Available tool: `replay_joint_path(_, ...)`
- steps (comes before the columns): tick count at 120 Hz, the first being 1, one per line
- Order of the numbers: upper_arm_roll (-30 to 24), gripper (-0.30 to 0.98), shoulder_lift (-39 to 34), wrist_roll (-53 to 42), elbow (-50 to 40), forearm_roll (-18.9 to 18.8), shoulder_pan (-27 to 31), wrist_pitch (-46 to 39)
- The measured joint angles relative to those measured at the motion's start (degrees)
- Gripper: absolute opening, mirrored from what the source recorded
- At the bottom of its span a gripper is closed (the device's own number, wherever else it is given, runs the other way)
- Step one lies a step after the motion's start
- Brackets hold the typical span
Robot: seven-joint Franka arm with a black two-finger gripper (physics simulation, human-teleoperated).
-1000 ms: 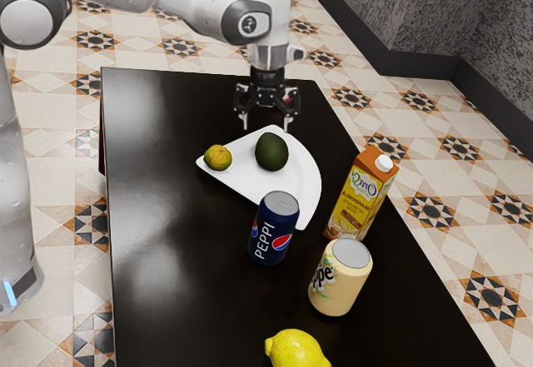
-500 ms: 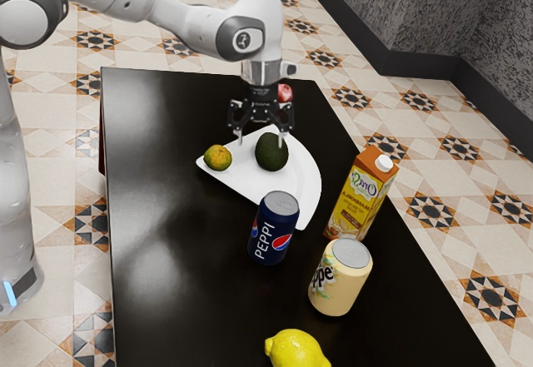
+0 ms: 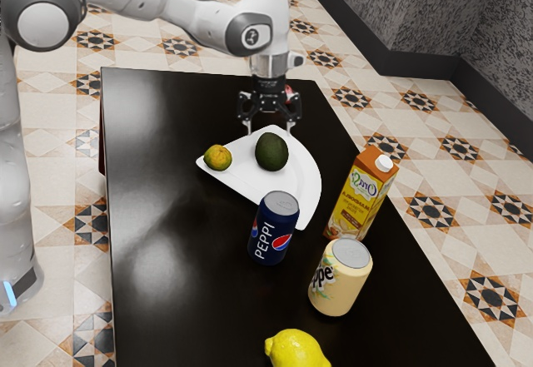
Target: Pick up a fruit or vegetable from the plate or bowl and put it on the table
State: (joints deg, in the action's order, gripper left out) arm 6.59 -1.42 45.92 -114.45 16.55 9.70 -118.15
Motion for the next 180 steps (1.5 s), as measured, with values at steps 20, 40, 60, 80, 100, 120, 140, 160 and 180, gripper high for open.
replay_joint_path(20, 0.0, 0.69, 1.0, -0.3, 0.6, -0.1, -0.2, -0.7)
replay_joint_path(40, -0.1, 0.69, 3.5, -0.6, 1.7, 0.3, -0.1, -1.2)
replay_joint_path(60, -0.1, 0.69, 5.2, -0.8, 1.7, 1.5, 0.0, -2.0)
replay_joint_path(80, -0.2, 0.69, 7.1, -0.9, 1.6, 2.6, 0.0, -2.7)
replay_joint_path(100, -0.2, 0.69, 8.4, -1.1, 1.5, 3.7, 0.0, -3.2)
replay_joint_path(120, -0.1, 0.86, 9.7, -1.4, 1.6, 5.9, -0.2, -3.8)
replay_joint_path(140, -0.2, 0.53, 7.8, -1.3, 1.7, 5.3, -0.4, -4.4)
replay_joint_path(160, -0.1, 0.29, 4.6, -0.2, 1.7, 3.5, -0.5, -4.5)
replay_joint_path(180, 2.4, 0.39, -0.7, 0.8, 1.7, -0.7, -1.7, -3.6)
